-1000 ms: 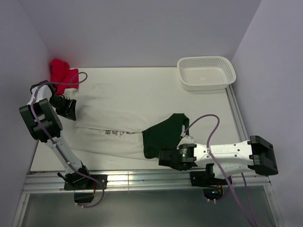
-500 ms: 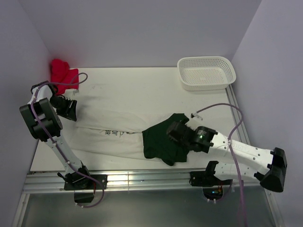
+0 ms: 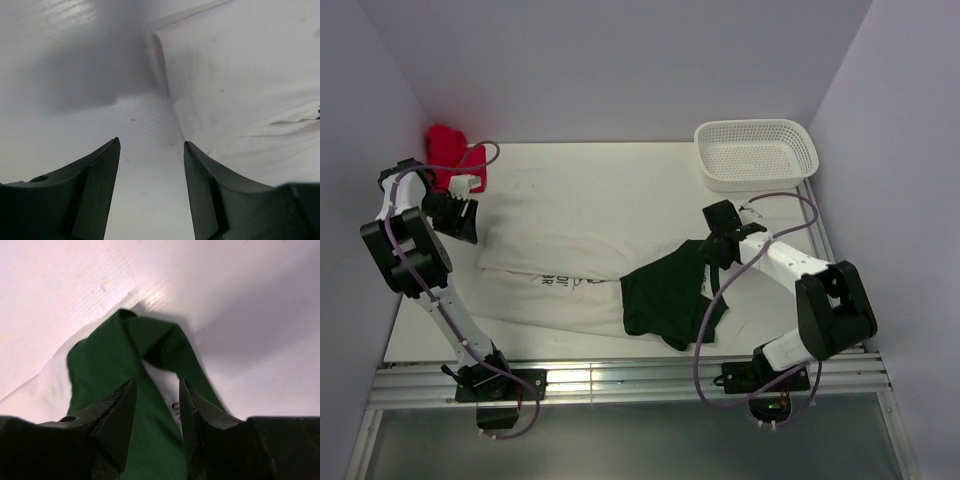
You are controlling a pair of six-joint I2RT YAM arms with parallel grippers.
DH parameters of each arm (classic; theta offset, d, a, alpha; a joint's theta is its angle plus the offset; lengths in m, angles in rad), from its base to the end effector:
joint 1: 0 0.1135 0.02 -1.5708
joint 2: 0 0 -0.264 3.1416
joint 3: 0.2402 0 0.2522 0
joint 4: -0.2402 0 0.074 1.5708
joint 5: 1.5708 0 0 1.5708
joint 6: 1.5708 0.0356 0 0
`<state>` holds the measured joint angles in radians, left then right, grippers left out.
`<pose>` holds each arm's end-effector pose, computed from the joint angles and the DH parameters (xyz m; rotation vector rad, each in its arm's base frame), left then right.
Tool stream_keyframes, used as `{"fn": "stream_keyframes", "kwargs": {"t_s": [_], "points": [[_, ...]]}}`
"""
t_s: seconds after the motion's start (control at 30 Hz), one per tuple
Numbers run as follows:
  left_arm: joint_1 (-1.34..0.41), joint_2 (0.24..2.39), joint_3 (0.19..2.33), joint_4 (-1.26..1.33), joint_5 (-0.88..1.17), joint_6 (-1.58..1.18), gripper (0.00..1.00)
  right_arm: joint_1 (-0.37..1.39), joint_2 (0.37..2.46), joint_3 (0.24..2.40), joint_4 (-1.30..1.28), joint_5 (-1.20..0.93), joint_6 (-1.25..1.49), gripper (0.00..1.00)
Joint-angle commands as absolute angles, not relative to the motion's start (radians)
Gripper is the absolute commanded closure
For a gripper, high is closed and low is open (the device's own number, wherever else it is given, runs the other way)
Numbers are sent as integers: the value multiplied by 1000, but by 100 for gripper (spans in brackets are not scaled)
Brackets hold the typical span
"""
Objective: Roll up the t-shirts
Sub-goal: Fold the tshirt
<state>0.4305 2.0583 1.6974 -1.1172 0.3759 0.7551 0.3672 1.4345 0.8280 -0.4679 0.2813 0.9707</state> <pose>0.3725 0.1567 0.2097 0.4823 2.7907 -0.3734 0.2566 0.0881 0.1896 0.8551 2.4358 0.1189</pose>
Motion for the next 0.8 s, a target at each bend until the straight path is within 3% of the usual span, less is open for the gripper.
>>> {"fn": "stream_keyframes", "kwargs": {"t_s": [0.0, 0.27, 0.37, 0.47, 0.77], "points": [[428, 2078, 1755, -1146, 379, 735, 40, 328, 1505, 868, -339, 206, 870, 53], [425, 2098, 1767, -1135, 361, 709, 41, 319, 1612, 914, -285, 186, 847, 56], [425, 2109, 1769, -1126, 351, 701, 41, 302, 1629, 925, -285, 179, 833, 81], [426, 2112, 1763, -1117, 348, 695, 41, 263, 1647, 945, -290, 164, 813, 97], [414, 2128, 1767, -1103, 373, 670, 41, 184, 1716, 1032, -316, 149, 769, 100]]}}
